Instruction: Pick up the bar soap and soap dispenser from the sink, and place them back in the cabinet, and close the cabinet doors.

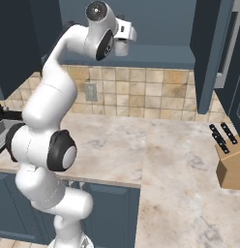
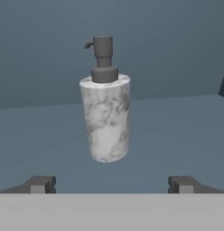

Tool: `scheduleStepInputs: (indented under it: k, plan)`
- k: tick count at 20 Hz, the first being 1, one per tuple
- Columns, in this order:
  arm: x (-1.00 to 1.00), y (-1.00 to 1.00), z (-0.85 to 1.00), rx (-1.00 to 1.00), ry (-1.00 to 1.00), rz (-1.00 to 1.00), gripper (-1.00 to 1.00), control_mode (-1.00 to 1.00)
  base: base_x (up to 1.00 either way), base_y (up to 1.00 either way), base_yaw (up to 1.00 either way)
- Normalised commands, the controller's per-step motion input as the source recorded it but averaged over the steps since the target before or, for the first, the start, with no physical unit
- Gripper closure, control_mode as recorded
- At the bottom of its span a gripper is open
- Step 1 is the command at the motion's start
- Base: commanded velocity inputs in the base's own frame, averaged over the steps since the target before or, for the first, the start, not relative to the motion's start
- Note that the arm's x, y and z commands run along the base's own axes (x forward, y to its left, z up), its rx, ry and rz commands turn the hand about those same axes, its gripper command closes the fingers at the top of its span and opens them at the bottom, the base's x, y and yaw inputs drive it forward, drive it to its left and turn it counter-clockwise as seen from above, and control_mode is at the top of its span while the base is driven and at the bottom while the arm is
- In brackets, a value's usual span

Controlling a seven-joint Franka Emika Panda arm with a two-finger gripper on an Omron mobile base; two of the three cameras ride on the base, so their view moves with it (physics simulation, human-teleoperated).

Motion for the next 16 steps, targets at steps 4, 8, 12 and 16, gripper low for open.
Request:
scheduleStepInputs:
  k: [4,8,12,16]
  plan:
    - [-0.96,0.01,-0.13,0.00,0.01,0.00,-1.00,-1.00,0.00,0.00,0.00]
    - [-0.94,0.06,-0.13,0.00,0.03,0.00,-1.00,-1.00,0.00,0.00,0.00]
    - [-0.98,0.11,-0.11,0.00,0.06,0.00,-1.00,-1.00,0.00,0.00,0.00]
    - [-0.90,0.17,-0.08,0.00,0.06,0.00,-1.00,-1.00,0.00,0.00,0.00]
